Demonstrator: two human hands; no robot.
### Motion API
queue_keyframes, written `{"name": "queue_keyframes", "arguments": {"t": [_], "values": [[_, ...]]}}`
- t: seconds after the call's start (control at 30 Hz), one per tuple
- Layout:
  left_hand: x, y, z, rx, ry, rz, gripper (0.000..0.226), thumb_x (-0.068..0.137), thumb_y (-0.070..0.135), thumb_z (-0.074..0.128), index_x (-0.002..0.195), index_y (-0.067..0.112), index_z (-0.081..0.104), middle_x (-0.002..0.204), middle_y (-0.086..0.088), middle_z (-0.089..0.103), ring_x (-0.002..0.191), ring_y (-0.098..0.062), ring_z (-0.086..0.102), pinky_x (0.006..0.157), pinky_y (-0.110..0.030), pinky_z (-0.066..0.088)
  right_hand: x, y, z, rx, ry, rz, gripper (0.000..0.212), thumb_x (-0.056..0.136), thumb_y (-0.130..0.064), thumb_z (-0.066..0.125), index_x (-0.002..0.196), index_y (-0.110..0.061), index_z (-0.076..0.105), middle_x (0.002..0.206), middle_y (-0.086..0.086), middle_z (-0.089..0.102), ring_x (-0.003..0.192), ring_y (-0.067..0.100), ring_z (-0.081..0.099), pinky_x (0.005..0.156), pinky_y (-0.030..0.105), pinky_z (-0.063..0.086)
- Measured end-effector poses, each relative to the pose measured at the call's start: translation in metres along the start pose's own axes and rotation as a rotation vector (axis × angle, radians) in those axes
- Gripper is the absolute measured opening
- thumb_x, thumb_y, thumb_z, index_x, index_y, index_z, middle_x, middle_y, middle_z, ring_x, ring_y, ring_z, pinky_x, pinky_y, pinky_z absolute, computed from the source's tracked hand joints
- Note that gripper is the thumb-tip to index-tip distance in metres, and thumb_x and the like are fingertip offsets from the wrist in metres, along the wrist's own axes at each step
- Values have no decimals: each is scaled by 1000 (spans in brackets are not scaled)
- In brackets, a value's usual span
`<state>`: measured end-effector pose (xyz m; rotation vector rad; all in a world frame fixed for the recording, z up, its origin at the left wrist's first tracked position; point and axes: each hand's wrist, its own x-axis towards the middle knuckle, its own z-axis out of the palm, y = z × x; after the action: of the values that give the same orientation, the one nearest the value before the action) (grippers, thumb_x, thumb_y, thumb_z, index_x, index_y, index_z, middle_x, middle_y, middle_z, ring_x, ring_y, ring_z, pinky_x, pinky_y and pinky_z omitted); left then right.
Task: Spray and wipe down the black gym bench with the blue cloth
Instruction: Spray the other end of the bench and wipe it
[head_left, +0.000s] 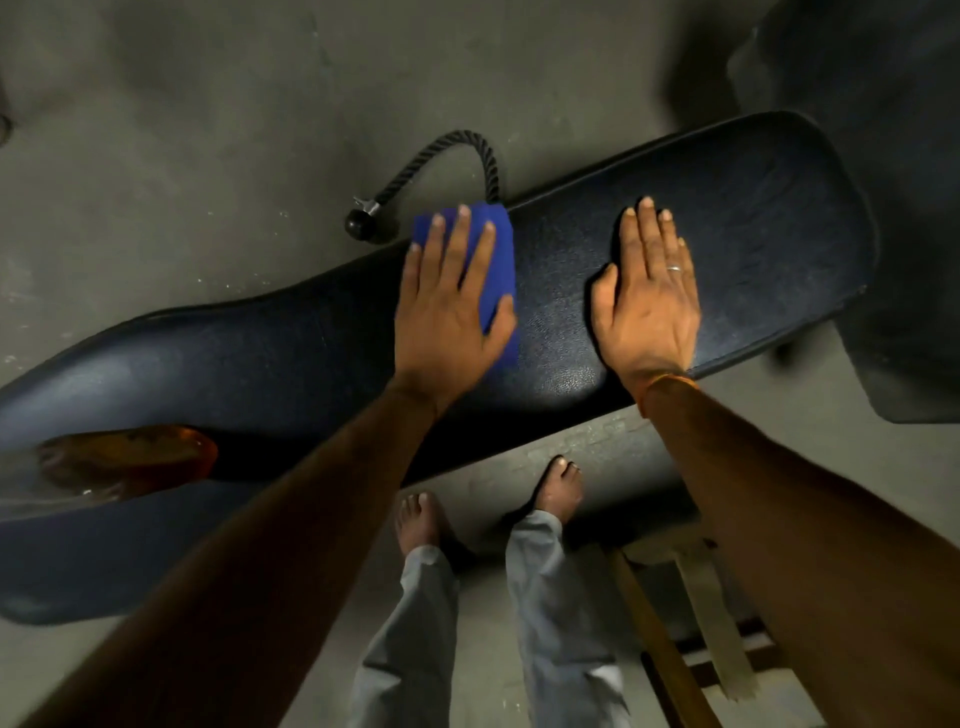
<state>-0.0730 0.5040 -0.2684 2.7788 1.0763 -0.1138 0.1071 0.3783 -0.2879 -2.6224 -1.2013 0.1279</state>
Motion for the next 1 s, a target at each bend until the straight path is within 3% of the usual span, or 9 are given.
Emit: {"name": "queue_keyframes", "arguments": {"t": [0.07, 0.17, 0.33, 0.43, 0.57, 0.67, 0.77, 0.87, 1.0], "values": [[12, -1, -1, -28, 13, -115, 75, 103, 56, 31, 164, 17, 14, 172, -11, 9, 160, -32, 5, 129, -50, 10, 0, 0, 0, 1, 0, 1, 59, 106, -32, 34, 160, -10, 29, 169, 8, 25, 158, 25, 21, 129, 43, 19], [-25, 6, 0, -21, 29, -152, 73, 104, 53, 31, 164, 16, 13, 172, -11, 5, 160, -32, 2, 129, -50, 9, 0, -1, -1, 0, -6, -1, 59, 105, -32, 33, 160, -9, 30, 169, 8, 25, 157, 26, 21, 128, 44, 21], [-111, -11, 1, 0, -20, -24, 76, 100, 52, 42, 164, 17, 19, 172, -11, 9, 160, -29, 4, 128, -51, 15, -4, -14, -4, -21, -38, 77, 62, 105, -32, 28, 161, -8, 24, 171, 10, 19, 158, 28, 17, 128, 48, 20], [-71, -43, -4, 33, 5, -16, 76, 101, 54, 38, 164, 19, 16, 172, -9, 7, 160, -29, 4, 128, -49, 14, -21, -61, 2, -29, -52, 173, 66, 105, -36, 24, 162, -4, 17, 171, 15, 11, 159, 31, 10, 129, 50, 13], [-34, -62, -6, 7, 6, -128, 75, 105, 54, 29, 165, 15, 8, 173, -12, 2, 160, -30, 1, 129, -51, 10, -45, -102, 20, -40, -82, 126, 63, 107, -37, 20, 163, -8, 11, 172, 12, 5, 160, 28, 4, 130, 45, 5], [-88, -51, 0, 15, 27, -168, 74, 105, 53, 32, 164, 15, 11, 172, -12, 2, 160, -31, 0, 130, -51, 9, -45, -98, 19, -24, -69, 131, 63, 107, -36, 22, 163, -8, 15, 172, 11, 8, 160, 27, 7, 130, 46, 9], [-137, -50, 0, 12, -37, -101, 77, 101, 55, 36, 164, 16, 14, 172, -12, 5, 160, -30, 0, 129, -51, 10, -45, -101, 15, 5, -59, 124, 63, 107, -36, 24, 163, -8, 16, 172, 11, 11, 160, 27, 8, 130, 48, 13], [-109, -77, -5, 23, 0, -17, 75, 101, 54, 39, 164, 17, 18, 172, -11, 9, 160, -29, 5, 129, -49, 11, -46, -101, 17, 5, -38, 127, 63, 107, -36, 24, 163, -8, 18, 172, 11, 12, 160, 27, 9, 130, 48, 13], [-57, -101, -11, -32, 29, -232, 74, 105, 54, 32, 164, 15, 11, 172, -13, 5, 159, -33, 3, 129, -53, 11, -46, -99, 21, -7, -23, 122, 62, 107, -36, 25, 162, -8, 19, 172, 11, 13, 160, 28, 10, 130, 46, 11]]}}
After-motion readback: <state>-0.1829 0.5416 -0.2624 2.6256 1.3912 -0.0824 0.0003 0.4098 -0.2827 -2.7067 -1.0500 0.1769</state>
